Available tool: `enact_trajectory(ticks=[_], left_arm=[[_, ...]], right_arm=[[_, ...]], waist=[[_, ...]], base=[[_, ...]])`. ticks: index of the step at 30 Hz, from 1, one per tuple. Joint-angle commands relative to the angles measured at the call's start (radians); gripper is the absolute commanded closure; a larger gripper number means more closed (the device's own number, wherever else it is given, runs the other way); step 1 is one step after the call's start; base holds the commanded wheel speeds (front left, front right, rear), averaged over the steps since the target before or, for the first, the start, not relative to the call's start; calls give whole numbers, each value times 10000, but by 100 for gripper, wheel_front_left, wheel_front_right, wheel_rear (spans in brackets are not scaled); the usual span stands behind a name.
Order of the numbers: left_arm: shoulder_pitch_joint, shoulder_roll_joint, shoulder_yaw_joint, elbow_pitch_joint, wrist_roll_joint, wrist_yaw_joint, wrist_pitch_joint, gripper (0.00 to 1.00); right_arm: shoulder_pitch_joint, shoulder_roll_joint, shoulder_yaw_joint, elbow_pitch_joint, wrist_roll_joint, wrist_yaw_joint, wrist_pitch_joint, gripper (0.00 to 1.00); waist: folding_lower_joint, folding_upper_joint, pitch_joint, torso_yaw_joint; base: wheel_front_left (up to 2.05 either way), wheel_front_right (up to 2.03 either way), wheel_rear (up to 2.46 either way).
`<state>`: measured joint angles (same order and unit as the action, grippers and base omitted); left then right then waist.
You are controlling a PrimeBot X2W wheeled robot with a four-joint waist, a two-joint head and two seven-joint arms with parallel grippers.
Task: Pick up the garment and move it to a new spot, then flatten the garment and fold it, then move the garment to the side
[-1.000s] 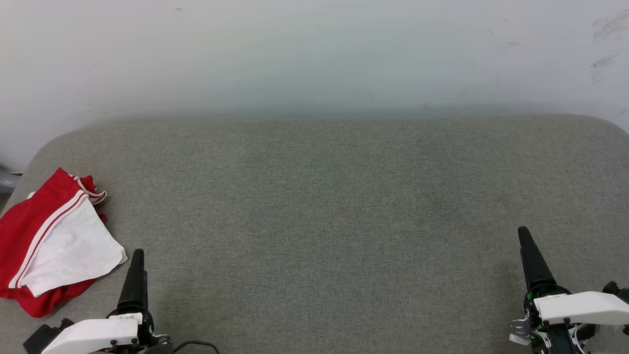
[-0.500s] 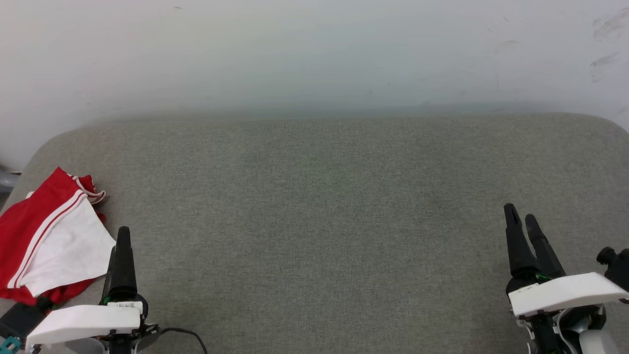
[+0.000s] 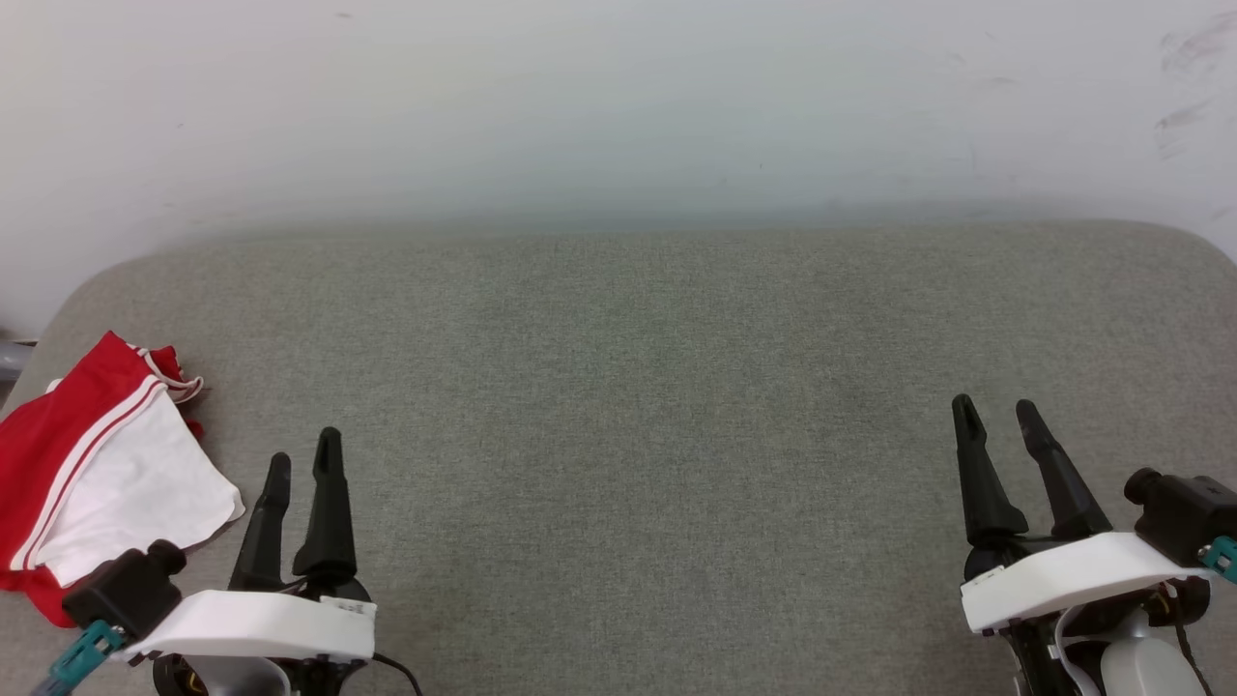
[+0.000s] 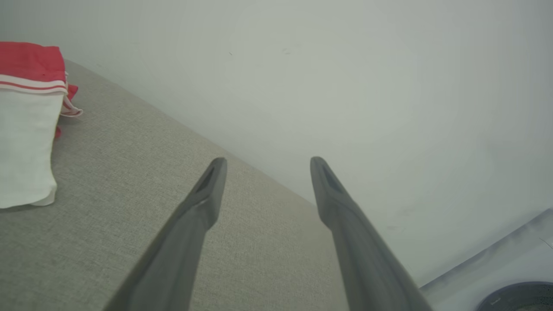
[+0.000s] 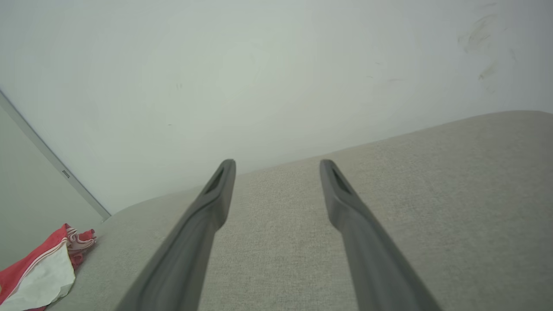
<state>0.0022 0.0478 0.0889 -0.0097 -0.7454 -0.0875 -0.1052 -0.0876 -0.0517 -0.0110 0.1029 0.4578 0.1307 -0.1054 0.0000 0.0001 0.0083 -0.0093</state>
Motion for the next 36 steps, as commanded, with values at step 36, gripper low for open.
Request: enact_trajectory(ticks=[36], left_arm=[[200, 1140, -2775, -361, 4491, 2270, -1001, 0]], right_arm=[[-321, 14, -154, -143, -4365, -1, -995, 0]], waist=[[0, -1, 105, -90]], base=[[0, 0, 0]])
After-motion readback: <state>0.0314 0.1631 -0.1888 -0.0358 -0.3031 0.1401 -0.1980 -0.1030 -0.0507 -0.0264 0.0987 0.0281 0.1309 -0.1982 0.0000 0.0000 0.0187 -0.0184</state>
